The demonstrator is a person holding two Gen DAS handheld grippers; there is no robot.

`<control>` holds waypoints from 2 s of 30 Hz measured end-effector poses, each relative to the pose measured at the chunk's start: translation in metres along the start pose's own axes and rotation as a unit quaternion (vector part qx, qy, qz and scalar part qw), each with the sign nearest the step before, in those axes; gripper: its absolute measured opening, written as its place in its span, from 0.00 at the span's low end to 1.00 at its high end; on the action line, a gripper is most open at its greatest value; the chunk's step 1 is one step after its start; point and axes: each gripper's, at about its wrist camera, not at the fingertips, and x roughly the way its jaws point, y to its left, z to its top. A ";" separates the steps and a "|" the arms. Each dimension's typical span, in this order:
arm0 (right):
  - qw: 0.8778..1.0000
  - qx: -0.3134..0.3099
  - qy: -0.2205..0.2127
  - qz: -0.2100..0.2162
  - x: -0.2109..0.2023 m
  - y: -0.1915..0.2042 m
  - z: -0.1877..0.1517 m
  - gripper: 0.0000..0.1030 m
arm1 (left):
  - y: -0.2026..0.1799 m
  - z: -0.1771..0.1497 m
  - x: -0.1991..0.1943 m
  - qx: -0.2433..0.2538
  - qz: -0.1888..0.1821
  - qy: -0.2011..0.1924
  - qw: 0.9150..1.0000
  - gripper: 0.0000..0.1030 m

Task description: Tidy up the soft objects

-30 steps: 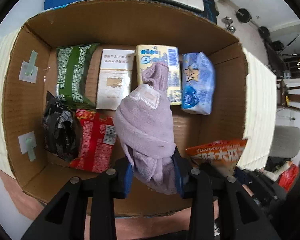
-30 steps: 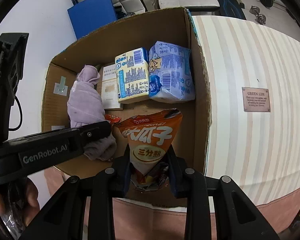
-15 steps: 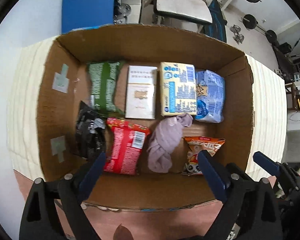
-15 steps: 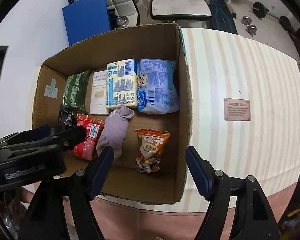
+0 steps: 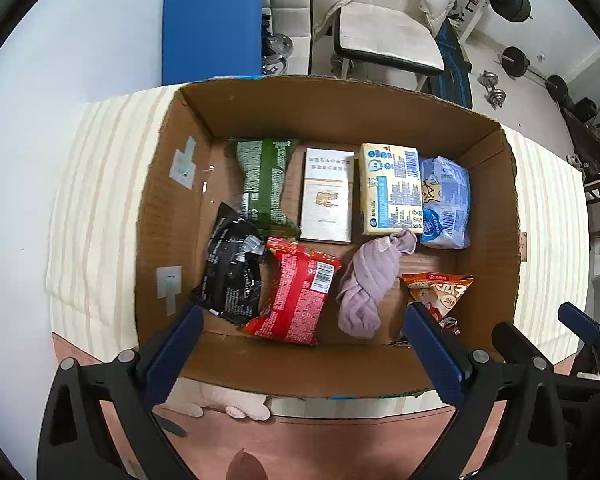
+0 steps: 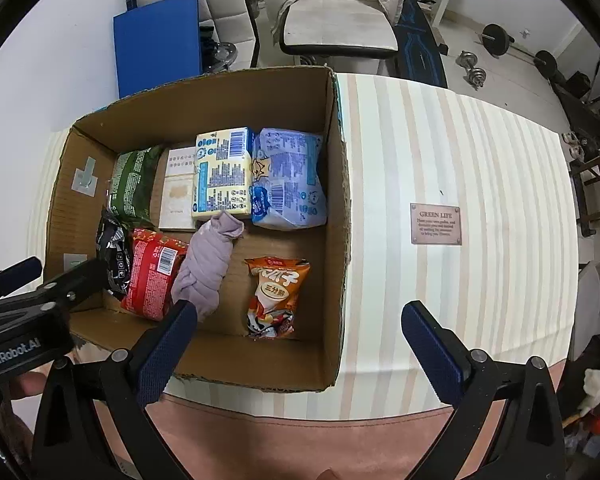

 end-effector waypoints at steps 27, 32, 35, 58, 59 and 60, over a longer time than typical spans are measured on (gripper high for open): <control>0.984 -0.002 -0.177 0.021 -0.223 -0.017 -0.106 1.00 | -0.007 -0.116 -0.216 0.002 0.002 -0.189 0.982 1.00; 0.979 -0.008 -0.200 0.025 -0.258 -0.017 -0.130 1.00 | -0.013 -0.137 -0.238 0.010 -0.009 -0.199 0.980 1.00; 0.976 -0.013 -0.218 0.024 -0.275 -0.017 -0.144 1.00 | -0.016 -0.147 -0.248 0.011 -0.014 -0.205 0.979 1.00; 0.968 -0.019 -0.248 0.018 -0.315 -0.021 -0.179 1.00 | -0.015 -0.178 -0.276 0.009 -0.008 -0.232 0.973 1.00; 0.968 -0.020 -0.250 0.017 -0.317 -0.021 -0.181 1.00 | -0.014 -0.178 -0.276 0.009 -0.009 -0.232 0.973 1.00; 0.968 -0.020 -0.251 0.016 -0.318 -0.021 -0.181 1.00 | -0.014 -0.178 -0.276 0.009 -0.009 -0.233 0.972 1.00</control>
